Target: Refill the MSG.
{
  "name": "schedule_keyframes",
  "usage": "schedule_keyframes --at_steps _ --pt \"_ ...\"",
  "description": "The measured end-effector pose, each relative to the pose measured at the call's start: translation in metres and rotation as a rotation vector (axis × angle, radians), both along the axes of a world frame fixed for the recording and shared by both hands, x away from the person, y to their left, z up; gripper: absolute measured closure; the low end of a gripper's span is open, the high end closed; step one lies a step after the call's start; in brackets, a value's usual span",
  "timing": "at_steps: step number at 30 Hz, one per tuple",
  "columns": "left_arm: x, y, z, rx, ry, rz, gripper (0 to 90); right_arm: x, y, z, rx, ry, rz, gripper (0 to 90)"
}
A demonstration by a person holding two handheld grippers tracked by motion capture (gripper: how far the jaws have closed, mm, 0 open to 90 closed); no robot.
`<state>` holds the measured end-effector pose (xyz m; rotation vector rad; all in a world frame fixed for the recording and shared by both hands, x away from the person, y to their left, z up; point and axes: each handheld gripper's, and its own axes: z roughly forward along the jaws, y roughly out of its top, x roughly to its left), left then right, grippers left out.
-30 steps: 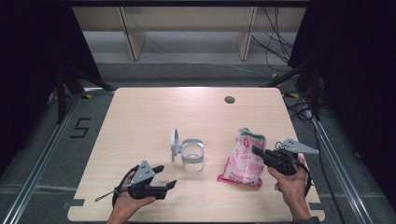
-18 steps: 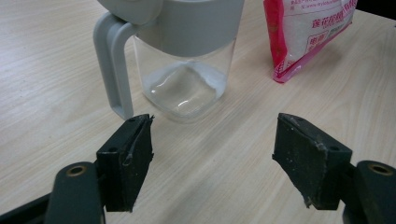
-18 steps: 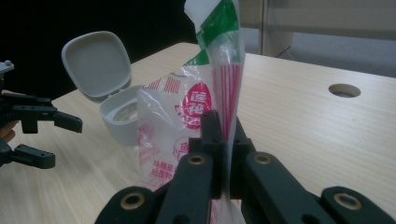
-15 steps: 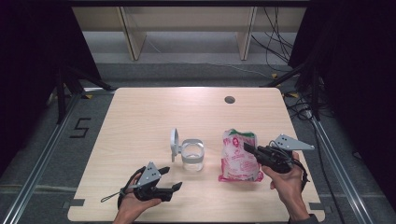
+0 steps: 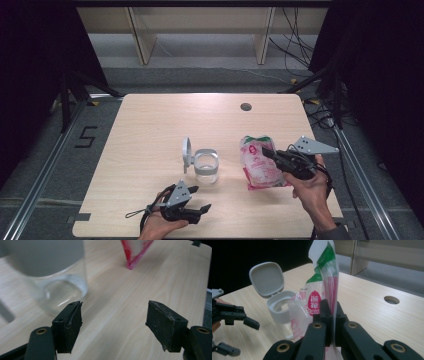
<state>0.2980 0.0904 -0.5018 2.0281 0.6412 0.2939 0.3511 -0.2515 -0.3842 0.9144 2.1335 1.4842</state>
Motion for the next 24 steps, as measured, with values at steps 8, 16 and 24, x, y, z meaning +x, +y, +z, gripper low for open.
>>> schedule_keyframes --at_steps 8,16,24 --pt "0.007 -0.041 0.008 0.0 -0.053 -0.04 28.4 0.002 -0.002 0.023 0.024 0.004 -0.005 90.0" --pt "0.021 -0.082 0.007 -0.08 -0.05 -0.018 28.5 0.001 0.008 0.052 0.016 -0.034 0.032 90.0" --pt "0.028 -0.099 0.006 -0.069 -0.071 0.014 28.5 -0.002 0.021 0.061 0.021 -0.061 0.073 90.0"
